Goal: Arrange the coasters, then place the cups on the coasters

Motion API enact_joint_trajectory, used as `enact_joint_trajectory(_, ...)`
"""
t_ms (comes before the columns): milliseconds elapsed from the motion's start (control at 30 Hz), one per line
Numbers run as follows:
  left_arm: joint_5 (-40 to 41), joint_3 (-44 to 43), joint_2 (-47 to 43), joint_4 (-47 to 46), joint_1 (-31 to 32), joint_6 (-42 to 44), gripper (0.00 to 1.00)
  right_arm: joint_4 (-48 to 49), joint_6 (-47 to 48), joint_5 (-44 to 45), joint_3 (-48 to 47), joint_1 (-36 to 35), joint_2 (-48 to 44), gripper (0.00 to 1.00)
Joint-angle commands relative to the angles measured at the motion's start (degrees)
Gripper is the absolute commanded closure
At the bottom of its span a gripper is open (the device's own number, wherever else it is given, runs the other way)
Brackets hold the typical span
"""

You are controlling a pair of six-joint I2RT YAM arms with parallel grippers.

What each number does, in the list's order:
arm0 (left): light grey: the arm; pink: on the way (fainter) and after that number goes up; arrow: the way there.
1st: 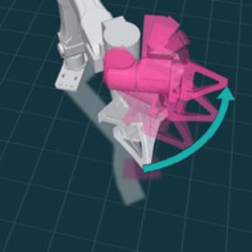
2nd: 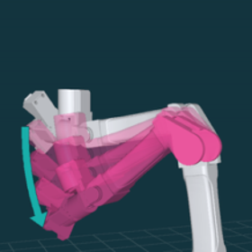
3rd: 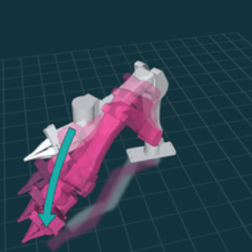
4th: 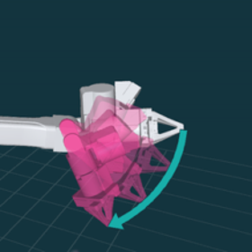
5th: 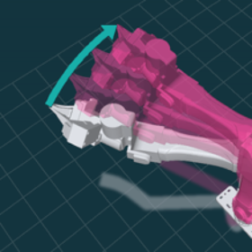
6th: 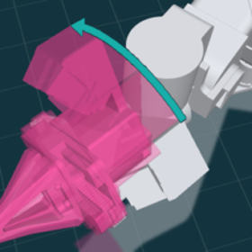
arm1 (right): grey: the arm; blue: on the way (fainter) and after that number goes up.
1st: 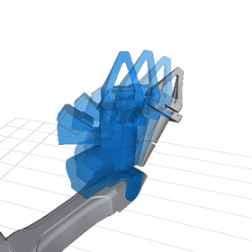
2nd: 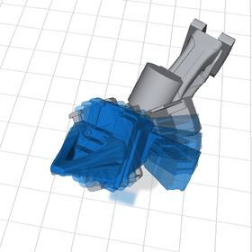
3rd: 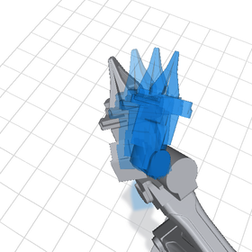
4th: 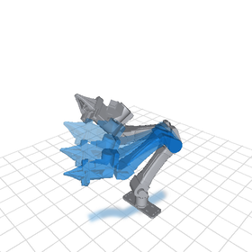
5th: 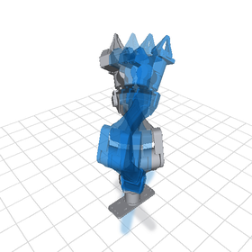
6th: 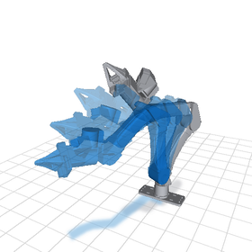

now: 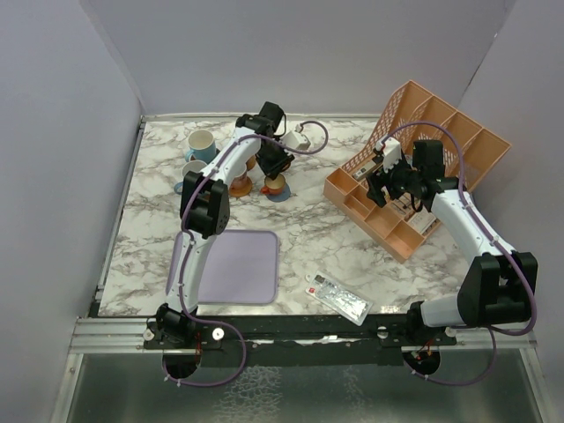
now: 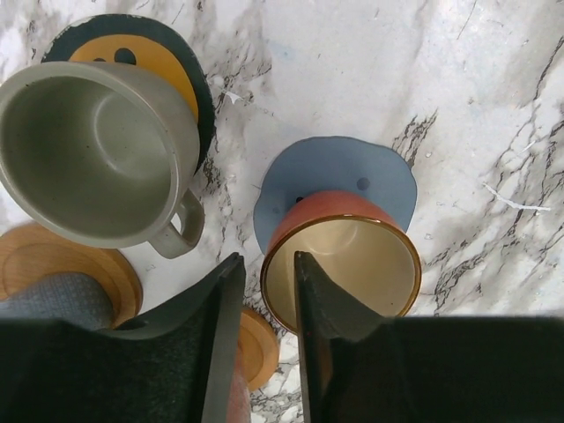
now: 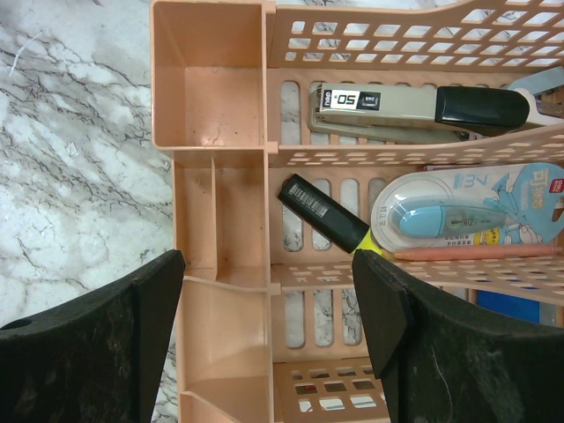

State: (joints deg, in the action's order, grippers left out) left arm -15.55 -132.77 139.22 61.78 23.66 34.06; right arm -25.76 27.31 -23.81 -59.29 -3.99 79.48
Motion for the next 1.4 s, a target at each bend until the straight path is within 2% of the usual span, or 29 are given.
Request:
enact_joint_trajectory(0,1.53,-2.44,0.81,0.47,0.90,0.56,0.64,0.02,0.36,-0.62,-0.82,0.47,-1.01,0.21)
enact_joint_trajectory(367,2.27,-3.45,-3.40,-0.67,0.95,-0.81,0.41,0.16,0.15,-0.64,-0.83,0.48,-1.17,0.21)
enact_joint_trajectory(467,3.57,-1.06,-6.61,-3.31,0.99,-2.47,0.28,0.51,-0.07,-0.05,-0.74,0.48,-1.02,0.21)
enact_joint_trajectory(667,4.47,9.88,-15.24,-11.02,0.95,-3.83,0.02,1.56,-0.74,1.65,-0.48,0.47,-1.24,0.19)
enact_joint_trajectory(833,6.48,21.29,-24.63,-20.04,0.95,-4.60,0.01,2.20,-1.45,2.08,-0.53,0.70,-1.97,0.16)
enact_joint_trajectory(1167,13.85,49.19,-45.21,-42.84,0.93,-5.80,0.01,4.43,-3.83,2.99,0.02,3.34,-3.92,0.00)
enact_joint_trajectory(1367,17.08,62.79,-56.69,-53.06,0.56,-7.93,0.01,6.10,-4.97,7.24,0.27,3.86,-4.60,0.00)
